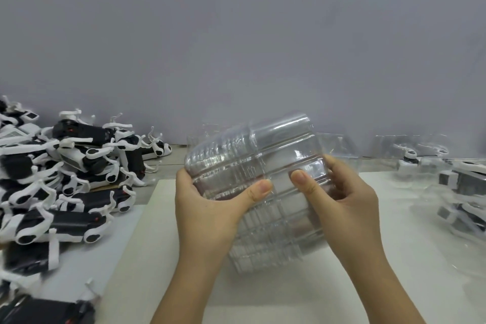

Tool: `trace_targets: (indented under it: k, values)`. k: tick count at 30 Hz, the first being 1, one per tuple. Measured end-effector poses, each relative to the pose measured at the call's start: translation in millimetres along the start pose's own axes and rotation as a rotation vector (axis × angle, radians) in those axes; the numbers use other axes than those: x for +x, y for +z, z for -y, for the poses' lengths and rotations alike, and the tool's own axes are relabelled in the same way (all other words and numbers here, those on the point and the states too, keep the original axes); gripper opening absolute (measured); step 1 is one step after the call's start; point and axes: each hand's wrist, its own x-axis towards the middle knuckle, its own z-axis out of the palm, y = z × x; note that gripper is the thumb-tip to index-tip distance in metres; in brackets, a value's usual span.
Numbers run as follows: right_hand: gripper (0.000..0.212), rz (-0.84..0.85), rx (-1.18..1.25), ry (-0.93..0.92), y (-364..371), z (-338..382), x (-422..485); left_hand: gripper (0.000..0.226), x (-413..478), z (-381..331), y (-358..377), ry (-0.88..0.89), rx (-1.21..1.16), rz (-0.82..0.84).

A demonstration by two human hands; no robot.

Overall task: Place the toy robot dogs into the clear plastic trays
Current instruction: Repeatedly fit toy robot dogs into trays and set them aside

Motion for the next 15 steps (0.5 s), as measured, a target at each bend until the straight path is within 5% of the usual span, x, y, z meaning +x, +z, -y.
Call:
trace_targets:
  k: [6, 15]
  values:
    - [0.040, -0.112, 0.075, -0.009, -1, -1, 2, 0.093, -1, -1, 0, 0.000, 0.001, 0.005]
    - [0.057, -0.085, 0.003, -0.005, -5, 3, 5, 0.102, 1, -2, -1, -0.019, -0.015, 0.040]
